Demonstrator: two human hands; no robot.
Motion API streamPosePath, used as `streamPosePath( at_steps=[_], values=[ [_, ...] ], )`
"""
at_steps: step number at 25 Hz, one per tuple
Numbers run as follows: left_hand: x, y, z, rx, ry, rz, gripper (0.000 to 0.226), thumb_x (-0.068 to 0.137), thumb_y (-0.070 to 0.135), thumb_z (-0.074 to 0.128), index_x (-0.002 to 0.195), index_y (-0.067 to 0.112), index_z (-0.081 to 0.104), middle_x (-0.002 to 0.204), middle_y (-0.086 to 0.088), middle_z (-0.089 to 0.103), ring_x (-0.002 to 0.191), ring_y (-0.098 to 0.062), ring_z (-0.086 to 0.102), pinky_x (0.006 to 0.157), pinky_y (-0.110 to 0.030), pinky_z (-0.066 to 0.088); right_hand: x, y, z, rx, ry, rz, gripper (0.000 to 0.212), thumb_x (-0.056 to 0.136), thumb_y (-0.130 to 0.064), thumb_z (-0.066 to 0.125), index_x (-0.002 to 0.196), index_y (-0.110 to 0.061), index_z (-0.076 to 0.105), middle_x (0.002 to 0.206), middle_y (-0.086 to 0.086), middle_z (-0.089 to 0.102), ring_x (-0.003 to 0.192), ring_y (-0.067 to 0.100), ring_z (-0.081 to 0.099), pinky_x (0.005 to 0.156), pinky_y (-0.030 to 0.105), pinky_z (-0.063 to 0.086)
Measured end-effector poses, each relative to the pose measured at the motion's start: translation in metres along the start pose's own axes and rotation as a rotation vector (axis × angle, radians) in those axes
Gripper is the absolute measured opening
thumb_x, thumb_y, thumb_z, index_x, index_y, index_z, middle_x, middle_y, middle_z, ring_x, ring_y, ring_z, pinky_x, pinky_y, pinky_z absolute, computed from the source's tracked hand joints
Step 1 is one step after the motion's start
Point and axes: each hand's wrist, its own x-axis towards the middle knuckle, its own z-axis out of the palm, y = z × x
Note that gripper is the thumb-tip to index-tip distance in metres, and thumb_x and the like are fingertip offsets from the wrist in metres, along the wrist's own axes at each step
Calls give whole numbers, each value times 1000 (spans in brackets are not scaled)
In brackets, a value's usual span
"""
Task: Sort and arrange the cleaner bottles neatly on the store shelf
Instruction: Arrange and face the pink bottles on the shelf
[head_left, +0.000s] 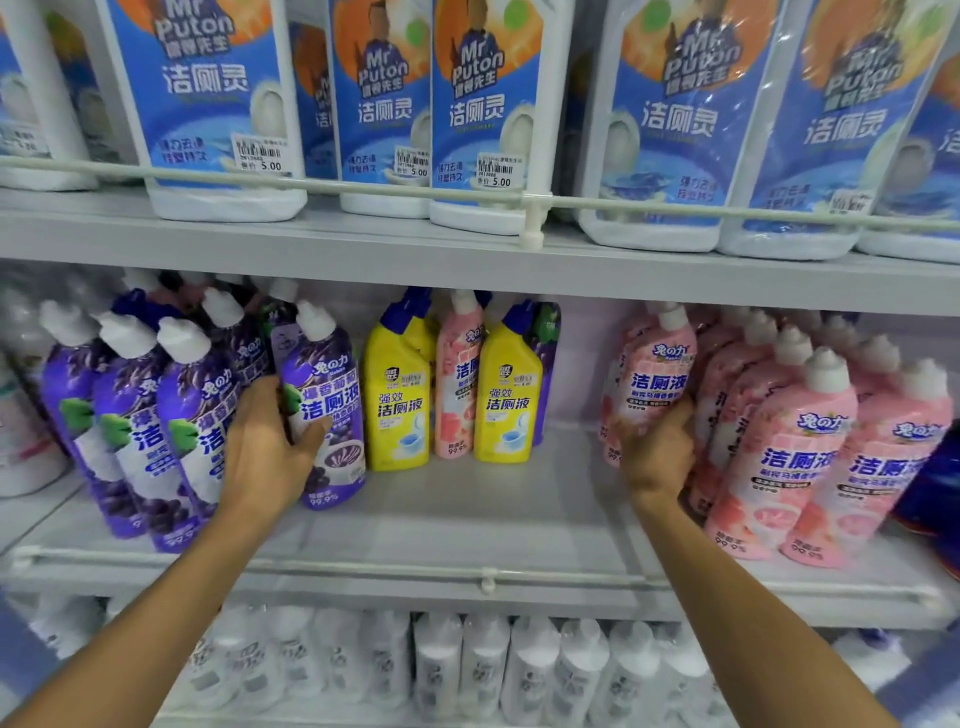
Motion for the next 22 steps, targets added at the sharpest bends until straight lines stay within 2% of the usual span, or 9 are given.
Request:
streamPosePath(
  at_steps=[5, 7, 9, 11, 13, 14, 16, 19, 22],
  values=[
    [-5, 9, -4, 14, 10, 27, 47, 82, 13, 82, 117, 2, 52, 101, -19, 69, 91, -39, 66, 75, -41, 49, -5, 3, -2, 31, 7, -48, 87, 84, -34, 82, 147, -2, 31, 127, 31, 61, 107, 50, 64, 89, 54, 53],
    [-5, 14, -6, 33, -12, 5, 52, 83, 13, 81, 123, -1, 50, 102, -21, 69, 91, -41, 66, 73, -40, 47, -12, 1, -5, 17, 40, -109, 90, 82, -32, 84, 149, -3, 30, 136, 27, 55, 119, 45, 59, 98, 51, 50],
    [-8, 24, -9, 45, -29, -28, 66, 82, 12, 82, 135, 0, 45, 115, -23, 66, 103, -44, 64, 82, -44, 51, -22, -6, -9, 3, 88, -223, 85, 83, -27, 84, 148, -1, 36, 145, 23, 48, 132, 38, 48, 111, 47, 41],
    [-16, 42, -14, 95, 22, -12, 78, 81, 10, 81, 146, 3, 38, 135, -23, 54, 123, -42, 54, 97, -52, 50, -34, -19, -12, 46, 59, -383, 77, 85, -25, 81, 146, -1, 42, 148, 18, 47, 138, 31, 44, 115, 40, 37],
    [-23, 71, -15, 123, 123, 129, 74, 82, 7, 78, 145, 5, 40, 142, -20, 48, 131, -39, 48, 104, -52, 47, -38, -37, -8, 146, -128, -436, 74, 86, -28, 82, 146, -5, 45, 147, 10, 51, 133, 22, 49, 108, 28, 39],
    [-19, 86, -14, 104, 131, 225, 70, 82, 7, 77, 143, 6, 43, 141, -18, 50, 130, -37, 49, 103, -49, 47, -35, -49, -2, 194, -240, -410, 75, 85, -31, 83, 146, -9, 46, 145, 6, 53, 130, 19, 52, 104, 28, 43],
    [2, 105, 1, 38, 7, 327, 69, 82, 10, 78, 143, 7, 46, 137, -15, 54, 126, -33, 50, 102, -42, 45, -27, -68, 14, 263, -419, -368, 75, 83, -35, 84, 146, -13, 49, 142, 2, 57, 125, 17, 57, 99, 35, 52],
    [46, 109, 34, 3, -234, 121, 80, 78, 12, 80, 147, 6, 40, 143, -17, 48, 134, -34, 42, 109, -42, 39, -18, -85, 34, 221, -426, -451, 71, 79, -34, 88, 138, -11, 57, 130, 6, 62, 116, 22, 63, 97, 41, 55],
    [56, 103, 56, 131, -224, 100, 66, 75, 3, 75, 136, -1, 48, 131, -24, 51, 124, -44, 45, 105, -49, 39, -10, -86, 45, 112, -375, -492, 66, 76, -33, 90, 132, -10, 63, 121, 12, 59, 107, 31, 64, 94, 43, 55]
  ],
)
